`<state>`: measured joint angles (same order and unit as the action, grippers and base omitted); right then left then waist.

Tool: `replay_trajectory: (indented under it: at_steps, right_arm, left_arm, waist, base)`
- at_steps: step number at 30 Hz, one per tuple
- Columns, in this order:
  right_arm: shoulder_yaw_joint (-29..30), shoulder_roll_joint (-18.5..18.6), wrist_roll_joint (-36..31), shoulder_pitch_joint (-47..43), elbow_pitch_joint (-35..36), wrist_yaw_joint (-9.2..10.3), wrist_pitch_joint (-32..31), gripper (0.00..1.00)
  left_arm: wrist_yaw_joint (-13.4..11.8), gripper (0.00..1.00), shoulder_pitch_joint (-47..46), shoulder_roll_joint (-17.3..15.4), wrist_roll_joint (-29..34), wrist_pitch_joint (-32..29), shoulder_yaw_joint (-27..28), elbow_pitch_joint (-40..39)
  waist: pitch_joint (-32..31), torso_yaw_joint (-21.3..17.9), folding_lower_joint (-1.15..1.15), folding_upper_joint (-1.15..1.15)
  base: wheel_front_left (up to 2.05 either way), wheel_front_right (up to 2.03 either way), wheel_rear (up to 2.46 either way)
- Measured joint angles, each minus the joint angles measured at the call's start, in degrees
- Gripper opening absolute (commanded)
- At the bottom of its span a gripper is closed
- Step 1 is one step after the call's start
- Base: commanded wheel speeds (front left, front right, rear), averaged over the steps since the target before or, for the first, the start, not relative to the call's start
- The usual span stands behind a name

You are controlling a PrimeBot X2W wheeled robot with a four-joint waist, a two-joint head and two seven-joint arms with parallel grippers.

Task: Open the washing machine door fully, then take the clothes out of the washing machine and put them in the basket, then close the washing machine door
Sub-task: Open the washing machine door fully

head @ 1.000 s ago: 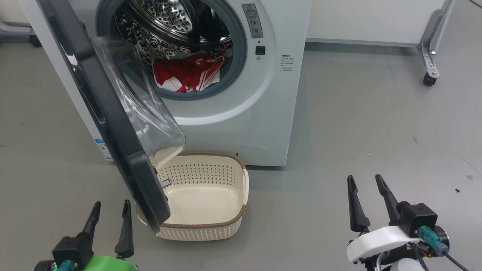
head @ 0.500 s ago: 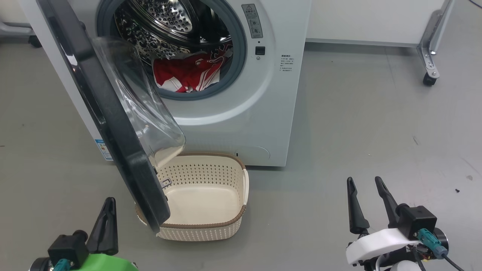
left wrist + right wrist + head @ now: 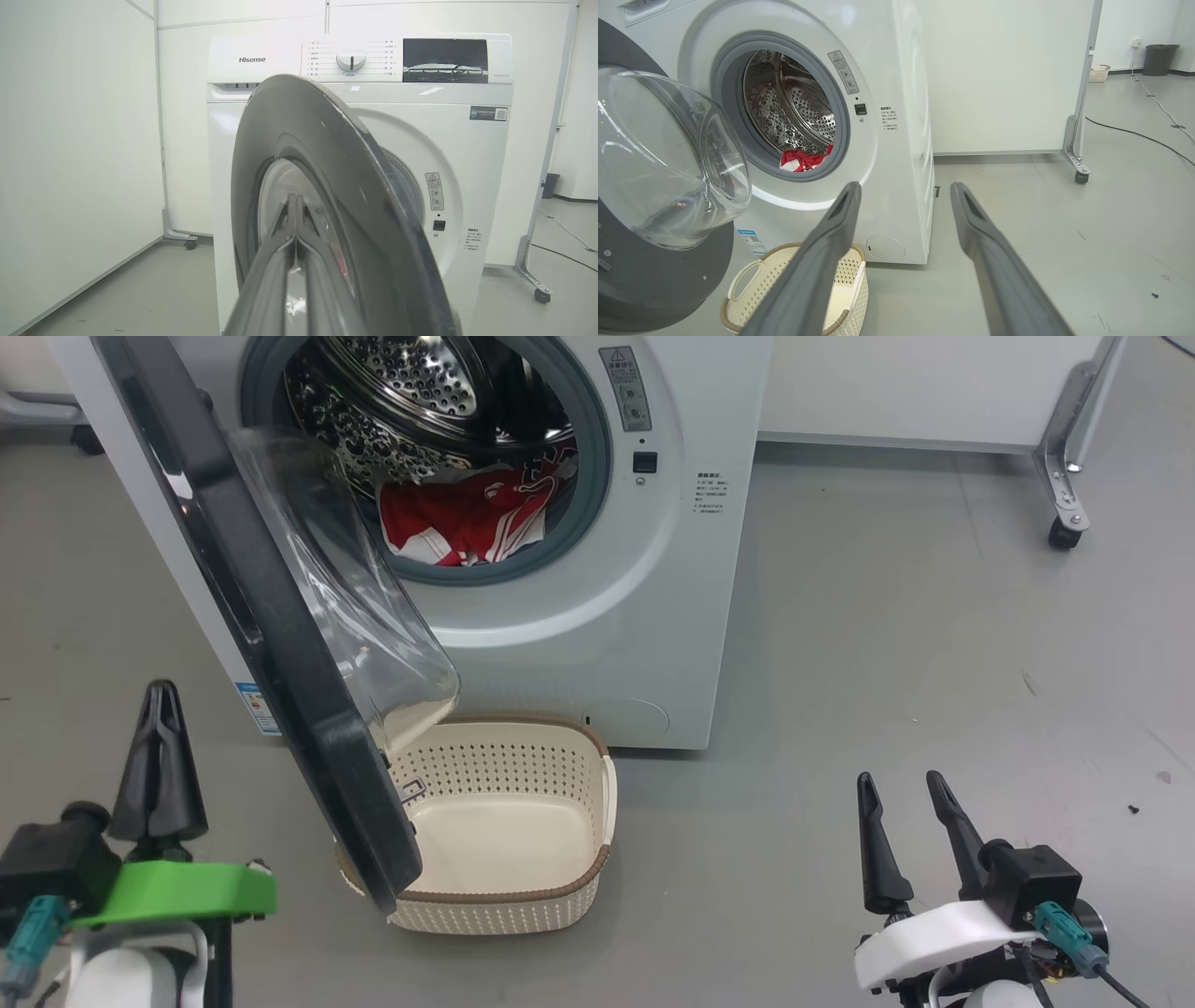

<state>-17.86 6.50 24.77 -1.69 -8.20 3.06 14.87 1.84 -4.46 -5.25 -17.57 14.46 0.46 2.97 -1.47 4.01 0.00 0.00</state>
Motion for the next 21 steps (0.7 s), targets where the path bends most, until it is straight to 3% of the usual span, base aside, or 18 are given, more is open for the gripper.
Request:
replay_trajectory:
  at_steps: [13, 21]
  right_arm:
    - [0.45, -0.65, -1.07, -0.01, -0.38, -1.07, 0.0, 1.0]
    - [1.01, -1.0, -1.74, -0.05, -0.46, -1.74, 0.0, 1.0]
  left_arm:
    - [1.09, 0.0, -8.05, -2.5, 1.21, -0.55, -1.16, -6.56]
    - [2.59, 0.0, -9.41, -2.63, 2.05, -5.08, -6.67, -8.26]
  waist:
    - [-0.49, -0.42, 0.0, 0.0]
    - [-0.68, -0.94, 0.0, 0.0]
  base:
    - [0.0, 0.0, 0.0]
    - [0.0, 0.0, 0.0]
